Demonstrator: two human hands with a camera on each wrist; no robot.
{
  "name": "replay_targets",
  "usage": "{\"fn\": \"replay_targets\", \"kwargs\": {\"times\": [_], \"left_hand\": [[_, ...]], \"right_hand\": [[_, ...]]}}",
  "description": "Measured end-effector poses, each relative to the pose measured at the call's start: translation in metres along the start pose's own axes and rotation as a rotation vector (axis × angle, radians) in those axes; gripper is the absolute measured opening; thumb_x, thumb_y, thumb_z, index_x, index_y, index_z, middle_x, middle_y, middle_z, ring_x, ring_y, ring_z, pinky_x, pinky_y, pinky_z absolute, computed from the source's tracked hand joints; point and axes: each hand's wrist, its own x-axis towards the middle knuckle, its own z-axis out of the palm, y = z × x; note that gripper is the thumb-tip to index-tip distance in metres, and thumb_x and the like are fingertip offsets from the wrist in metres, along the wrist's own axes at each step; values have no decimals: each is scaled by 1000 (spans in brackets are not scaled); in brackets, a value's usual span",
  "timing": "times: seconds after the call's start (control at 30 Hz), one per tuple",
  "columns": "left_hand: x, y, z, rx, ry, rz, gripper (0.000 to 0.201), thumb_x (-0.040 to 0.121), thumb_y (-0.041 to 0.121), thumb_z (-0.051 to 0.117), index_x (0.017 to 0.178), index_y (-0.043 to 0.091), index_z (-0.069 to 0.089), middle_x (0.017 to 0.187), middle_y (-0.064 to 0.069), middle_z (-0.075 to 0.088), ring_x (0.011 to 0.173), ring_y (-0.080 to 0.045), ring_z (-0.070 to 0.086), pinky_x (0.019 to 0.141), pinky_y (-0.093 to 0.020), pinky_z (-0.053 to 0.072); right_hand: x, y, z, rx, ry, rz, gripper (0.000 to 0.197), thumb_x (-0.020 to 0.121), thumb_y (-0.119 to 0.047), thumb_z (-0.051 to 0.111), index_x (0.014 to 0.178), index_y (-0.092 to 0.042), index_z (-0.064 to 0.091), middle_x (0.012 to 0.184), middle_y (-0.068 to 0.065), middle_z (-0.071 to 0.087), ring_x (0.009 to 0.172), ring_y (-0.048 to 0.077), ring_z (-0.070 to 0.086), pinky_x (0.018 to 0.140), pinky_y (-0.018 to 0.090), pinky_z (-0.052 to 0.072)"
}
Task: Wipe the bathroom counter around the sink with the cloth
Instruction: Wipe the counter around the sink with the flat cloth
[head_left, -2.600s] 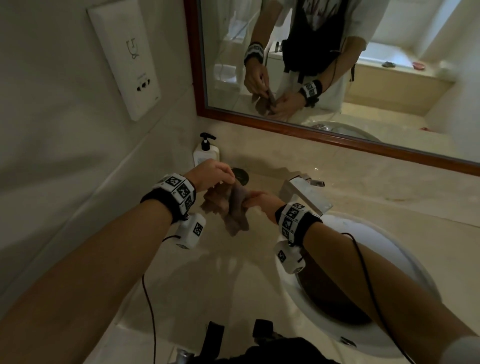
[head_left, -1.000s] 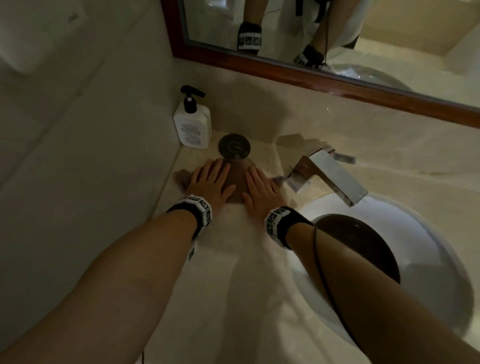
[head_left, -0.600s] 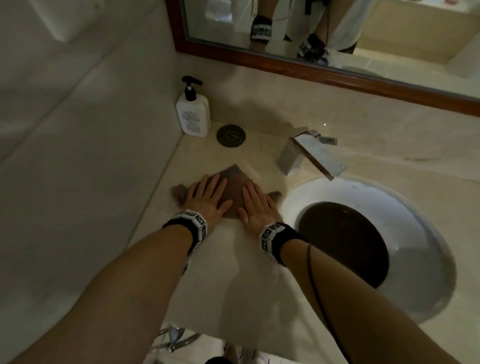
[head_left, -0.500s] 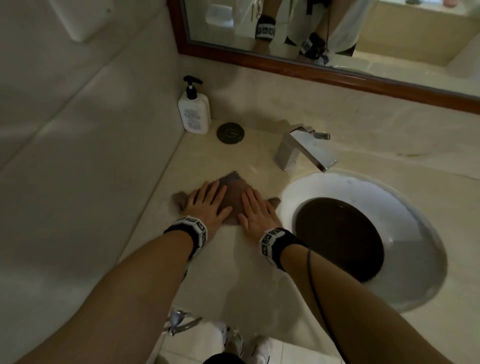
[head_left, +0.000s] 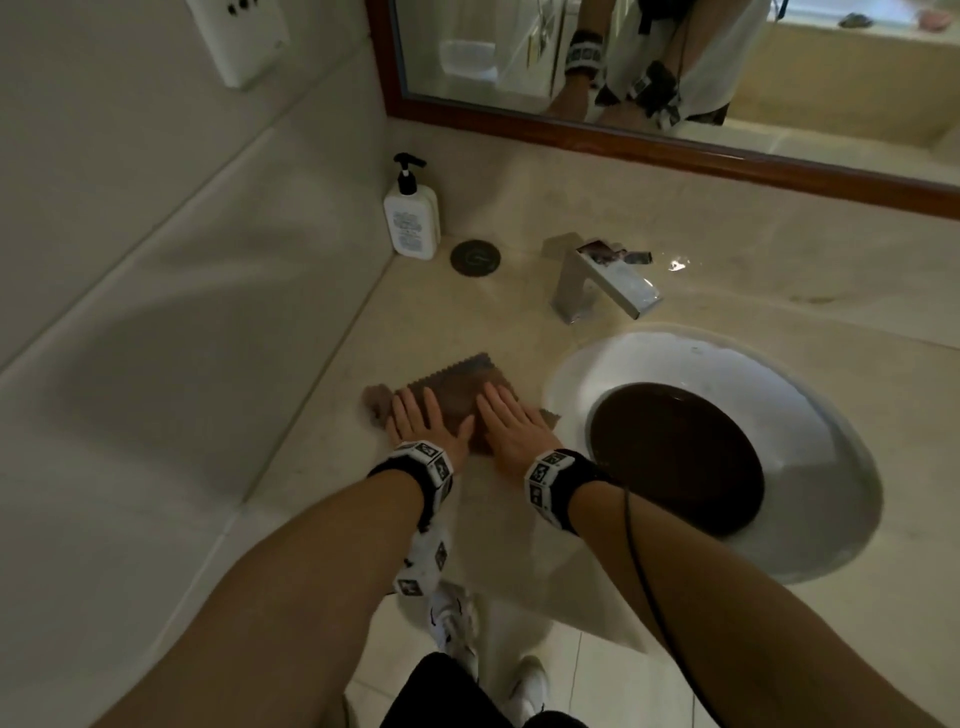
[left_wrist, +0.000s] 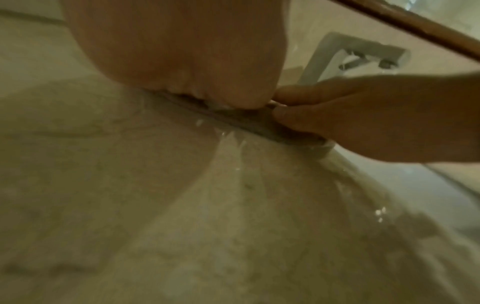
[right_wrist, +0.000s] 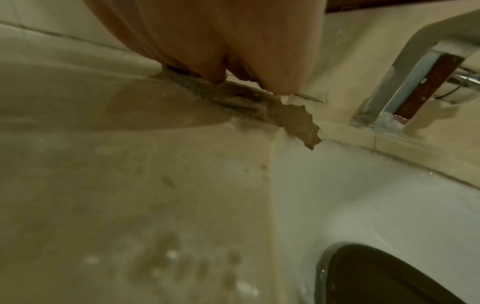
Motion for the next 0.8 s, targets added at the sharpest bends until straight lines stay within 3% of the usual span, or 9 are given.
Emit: {"fn": "replay_targets", "kwargs": {"times": [0.13,0.27,0.37,0.47,0.57,0.67,0.8], "left_hand": [[27,-15,-2,47,44,89,87,88,72,18,151,20,-10,158,-10,-18,146,-25,-16,118,-41,-8],[70,-20,-18,60,37,163,82,89,70,19,151,23,-7,159,-8,-16,146,-24,-15,118,-42,-8],[105,-13,-34,82,16,181,81,90,69,19,151,24,-9,159,-9,-17,146,-25,-17,118,-42,-7],[142,-2,-51,114,-14,202,81,91,68,19,150,24,-13,158,-9,-21,145,-27,-19,118,-43,-9],[179,9,-64,107,19,233,81,91,67,22,151,23,-10,159,-11,-16,146,-28,-16,118,-43,-8],[207,21,-72,91,25,264,81,92,66,23,151,22,-8,159,-11,-16,146,-28,-16,116,-43,-9],[227,35,-80,108,34,308,78,94,63,25,152,21,-7,158,-13,-16,146,-29,-15,116,-44,-8]], "right_hand": [[10,6,4,18,-17,6,56,103,-35,20,151,-14,0,160,2,-8,146,15,-6,116,33,2],[37,5,0,31,60,37,70,91,-49,-2,151,-13,4,160,3,-2,147,17,-1,116,34,7],[70,15,-7,52,63,73,63,98,-47,10,152,-17,2,160,0,-5,146,15,-4,116,35,7],[103,28,-18,42,72,96,70,89,-53,-2,152,-21,2,160,-1,-4,146,15,-4,115,34,7],[134,38,-30,30,103,125,72,88,-52,-3,151,-19,6,160,2,1,147,18,0,114,36,12],[160,48,-41,4,106,167,61,99,-45,17,151,-15,6,160,5,0,147,21,-2,115,36,11],[181,60,-52,5,104,195,74,87,-51,-4,151,-14,6,160,5,1,147,21,0,115,36,13]]}}
